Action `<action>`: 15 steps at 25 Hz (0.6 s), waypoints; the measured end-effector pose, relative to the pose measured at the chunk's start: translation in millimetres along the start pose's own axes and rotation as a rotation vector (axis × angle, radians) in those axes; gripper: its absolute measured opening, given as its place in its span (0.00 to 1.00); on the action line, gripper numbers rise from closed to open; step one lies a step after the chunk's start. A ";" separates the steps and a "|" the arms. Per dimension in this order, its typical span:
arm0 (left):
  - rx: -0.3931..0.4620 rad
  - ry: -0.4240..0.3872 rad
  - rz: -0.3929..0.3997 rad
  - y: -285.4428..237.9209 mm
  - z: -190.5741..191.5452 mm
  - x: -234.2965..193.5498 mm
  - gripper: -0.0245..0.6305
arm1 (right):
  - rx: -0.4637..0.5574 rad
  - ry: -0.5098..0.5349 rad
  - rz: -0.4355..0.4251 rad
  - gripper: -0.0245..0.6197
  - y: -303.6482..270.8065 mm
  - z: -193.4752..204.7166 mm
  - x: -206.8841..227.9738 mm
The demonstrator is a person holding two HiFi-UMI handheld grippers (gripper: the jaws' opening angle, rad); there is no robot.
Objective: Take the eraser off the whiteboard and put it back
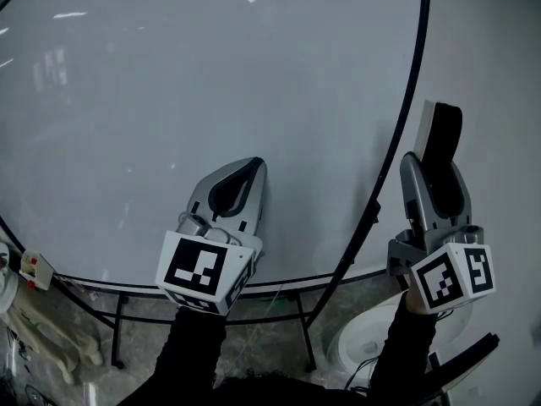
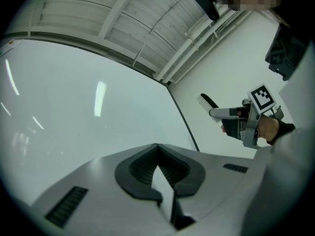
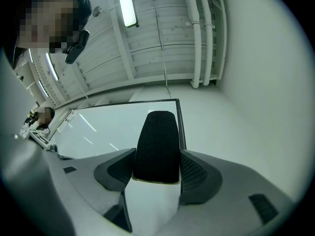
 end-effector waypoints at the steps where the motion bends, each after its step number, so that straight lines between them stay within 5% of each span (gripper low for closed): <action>1: -0.002 -0.003 0.000 0.3 1.4 -0.4 0.04 | -0.003 -0.002 0.000 0.47 0.7 1.8 0.5; 15: -0.025 0.012 0.002 1.7 12.2 2.4 0.04 | -0.049 -0.013 0.012 0.47 18.5 27.3 12.4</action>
Point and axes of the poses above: the fingertips, and each gripper's own axes: y backward along the fingers, x to its right, z out of its underside, the point moved 8 cm from there along y, backward along the fingers, and after that the axes turned 14 degrees about -y, right-handed, at the moved point
